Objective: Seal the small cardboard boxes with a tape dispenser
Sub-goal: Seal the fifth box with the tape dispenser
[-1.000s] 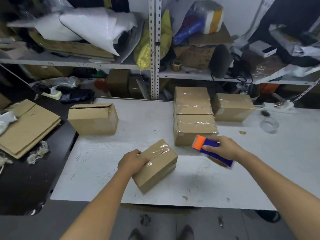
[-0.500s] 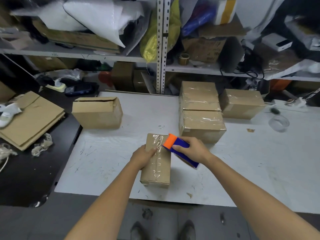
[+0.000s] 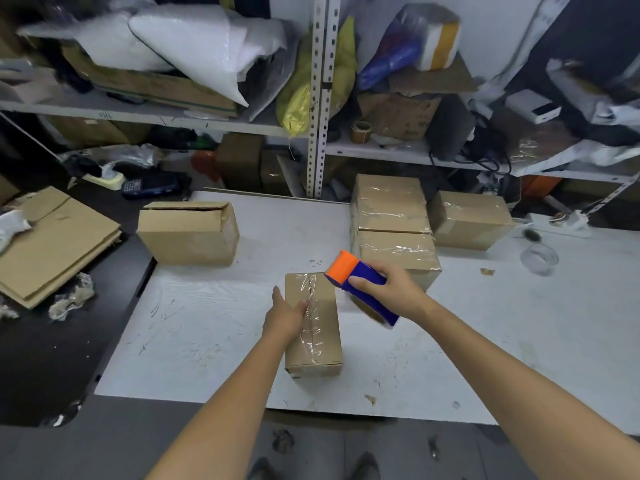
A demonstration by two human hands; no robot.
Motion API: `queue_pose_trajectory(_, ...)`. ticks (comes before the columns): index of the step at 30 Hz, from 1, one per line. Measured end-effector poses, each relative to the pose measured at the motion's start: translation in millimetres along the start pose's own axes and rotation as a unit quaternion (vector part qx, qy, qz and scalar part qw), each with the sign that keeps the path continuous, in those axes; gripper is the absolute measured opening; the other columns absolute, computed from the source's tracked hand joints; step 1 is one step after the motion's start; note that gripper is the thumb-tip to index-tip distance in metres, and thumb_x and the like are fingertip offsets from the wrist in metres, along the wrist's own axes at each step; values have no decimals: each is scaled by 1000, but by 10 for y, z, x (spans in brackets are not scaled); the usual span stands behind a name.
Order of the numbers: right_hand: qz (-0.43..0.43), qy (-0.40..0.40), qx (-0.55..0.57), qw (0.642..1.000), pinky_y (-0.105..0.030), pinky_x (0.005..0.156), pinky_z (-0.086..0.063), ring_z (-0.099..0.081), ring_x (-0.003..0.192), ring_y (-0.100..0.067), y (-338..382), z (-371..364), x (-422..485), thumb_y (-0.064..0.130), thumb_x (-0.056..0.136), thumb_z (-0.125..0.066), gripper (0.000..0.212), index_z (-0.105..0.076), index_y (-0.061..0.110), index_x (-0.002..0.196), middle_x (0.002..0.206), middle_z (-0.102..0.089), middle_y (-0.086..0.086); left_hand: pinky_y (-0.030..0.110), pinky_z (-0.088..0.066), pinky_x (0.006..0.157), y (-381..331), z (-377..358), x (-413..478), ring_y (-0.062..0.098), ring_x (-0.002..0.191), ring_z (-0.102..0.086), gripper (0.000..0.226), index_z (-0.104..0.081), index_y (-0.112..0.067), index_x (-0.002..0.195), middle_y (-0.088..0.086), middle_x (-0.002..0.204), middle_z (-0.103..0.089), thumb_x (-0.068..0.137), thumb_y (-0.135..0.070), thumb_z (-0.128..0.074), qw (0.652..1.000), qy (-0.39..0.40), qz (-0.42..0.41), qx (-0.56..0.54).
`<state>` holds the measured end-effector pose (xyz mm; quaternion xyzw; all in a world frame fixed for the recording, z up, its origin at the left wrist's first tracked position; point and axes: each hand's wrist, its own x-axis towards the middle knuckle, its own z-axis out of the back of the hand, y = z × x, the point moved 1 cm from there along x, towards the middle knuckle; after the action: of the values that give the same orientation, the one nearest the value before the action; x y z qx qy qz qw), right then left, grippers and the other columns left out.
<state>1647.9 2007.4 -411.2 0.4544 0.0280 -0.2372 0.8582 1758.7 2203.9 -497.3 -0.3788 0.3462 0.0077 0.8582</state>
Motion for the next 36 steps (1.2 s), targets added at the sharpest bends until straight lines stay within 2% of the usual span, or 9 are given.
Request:
queue_pose_trajectory(2, 13, 9, -43, 999, -32, 76, -58, -66, 90, -10, 90, 109, -15, 59, 86, -66, 28, -59, 43, 108, 99, -69, 16, 41, -45, 99, -75, 41, -25, 34, 127, -50, 82, -12, -23, 157, 12, 143, -48, 93, -39, -60, 997, -46, -33, 48)
queue_pose_trajectory(6, 29, 19, -131, 991, -33, 80, -57, -61, 97, -9, 284, 243, -15, 67, 83, -62, 52, -53, 43, 129, 113, -63, 19, 25, -46, 91, -457, 313, -226, 14, 114, -60, 32, -62, -19, 128, -1, 131, -62, 96, -25, -57, 968, -142, -207, -29)
queue_pose_trajectory(10, 44, 48, -151, 986, -30, 78, -57, -60, 100, -11, 501, 288, -1, 63, 85, -63, 58, -49, 40, 136, 118, -60, 15, 35, -54, 95, -835, 557, -453, 16, 105, -68, 32, -67, -15, 114, 6, 115, -71, 98, -40, -56, 956, 134, -145, -216)
queue_pose_trajectory(13, 82, 50, -147, 984, -32, 80, -58, -63, 96, -9, 674, 334, 42, 61, 85, -64, 50, -54, 42, 131, 116, -65, 15, 33, -55, 95, -932, 701, -516, 18, 106, -69, 23, -67, -15, 118, 8, 114, -73, 99, -25, -58, 926, 230, -171, -246)
queue_pose_trajectory(22, 95, 83, -185, 975, -30, 81, -58, -62, 102, -13, 924, 342, 211, 58, 85, -66, 60, -48, 36, 139, 123, -63, 13, 38, -57, 92, -975, 939, -364, 23, 100, -72, 23, -68, -10, 115, 9, 107, -75, 97, -24, -61, 942, 185, -118, -252)
queue_pose_trajectory(26, 94, 104, -190, 972, -26, 78, -56, -62, 98, -13, 939, 195, 357, 58, 86, -65, 56, -51, 36, 136, 120, -63, 14, 30, -61, 74, -940, 858, -159, 20, 90, -73, 18, -70, -9, 107, 9, 101, -75, 94, -20, -66, 971, 67, -123, -195)
queue_pose_trajectory(29, 65, 138, -210, 966, -31, 79, -59, -64, 95, -12, 818, 213, 514, 64, 83, -65, 54, -57, 36, 128, 111, -66, 16, 23, -59, 63, -771, 884, 38, 18, 76, -68, 7, -70, -2, 96, 11, 87, -70, 93, -7, -66, 969, -14, -86, -232)
queue_pose_trajectory(32, 31, 144, -258, 955, -29, 75, -57, -63, 90, -9, 608, 356, 603, 66, 81, -65, 52, -61, 35, 123, 101, -66, 17, 19, -58, 58, -522, 933, 204, 17, 64, -61, 12, -67, -4, 81, 10, 75, -65, 91, 2, -65, 961, -47, -45, -270)
queue_pose_trajectory(36, 10, 153, -309, 939, -28, 72, -53, -62, 90, -10, 482, 352, 729, 64, 82, -65, 49, -62, 36, 123, 103, -66, 13, 22, -58, 59, -342, 777, 368, 18, 67, -65, 14, -71, -8, 76, 11, 79, -69, 87, 1, -68, 961, -60, -22, -268)
